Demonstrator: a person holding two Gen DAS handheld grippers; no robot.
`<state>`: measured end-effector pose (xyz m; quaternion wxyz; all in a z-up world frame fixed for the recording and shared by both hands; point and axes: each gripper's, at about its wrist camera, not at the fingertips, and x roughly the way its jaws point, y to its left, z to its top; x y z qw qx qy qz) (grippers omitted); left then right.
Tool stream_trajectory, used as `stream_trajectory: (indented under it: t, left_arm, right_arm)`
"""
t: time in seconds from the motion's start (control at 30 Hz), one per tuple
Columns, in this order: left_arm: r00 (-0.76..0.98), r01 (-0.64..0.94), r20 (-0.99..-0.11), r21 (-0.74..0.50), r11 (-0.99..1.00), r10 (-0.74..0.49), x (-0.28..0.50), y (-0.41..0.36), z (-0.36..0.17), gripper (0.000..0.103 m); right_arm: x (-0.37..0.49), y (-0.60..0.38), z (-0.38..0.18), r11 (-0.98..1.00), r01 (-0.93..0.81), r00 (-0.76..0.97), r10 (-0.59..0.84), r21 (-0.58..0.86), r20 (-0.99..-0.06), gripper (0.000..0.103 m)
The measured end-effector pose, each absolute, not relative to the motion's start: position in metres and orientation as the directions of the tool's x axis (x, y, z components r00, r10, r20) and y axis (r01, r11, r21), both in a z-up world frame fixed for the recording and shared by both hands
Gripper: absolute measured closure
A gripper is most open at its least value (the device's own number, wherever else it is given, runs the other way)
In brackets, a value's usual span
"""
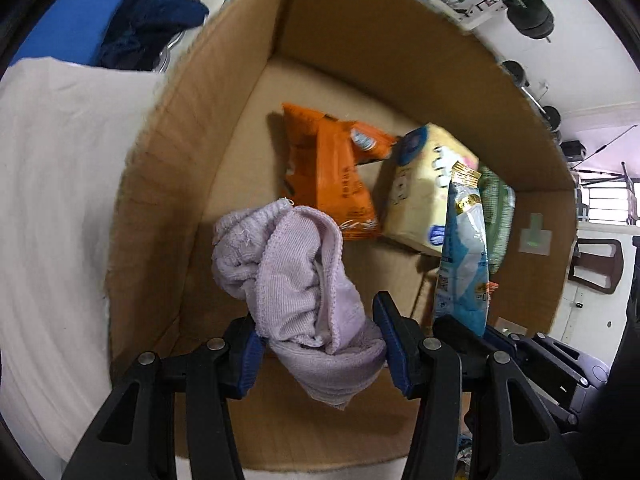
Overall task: Organize soft objects
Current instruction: 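Lift the cloth and blue tube into the box and open both tools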
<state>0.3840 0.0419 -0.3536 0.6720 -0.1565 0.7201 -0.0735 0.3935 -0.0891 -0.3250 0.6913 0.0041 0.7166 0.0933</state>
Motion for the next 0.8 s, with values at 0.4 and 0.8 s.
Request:
stream_trajectory:
  t: [0.4,0.8]
  left_arm:
    - [-0.116,-0.180,-0.939,-0.301,0.936,-0.324,0.379,0.048,-0.375,0.049]
    - [-0.071,-0.129,-0.955,-0.276,0.952,-0.287,0.378,0.036,-0.352,0.040]
  right_arm:
    - [0.400,-0.089,-0.363,0.971,-0.129,-0.148,0.181,0.200,-0.972,0.089]
    - [0.397,-0.108,-0.365,0.977,-0.096,-0.137,0.178,0.192,-0.974,0.049]
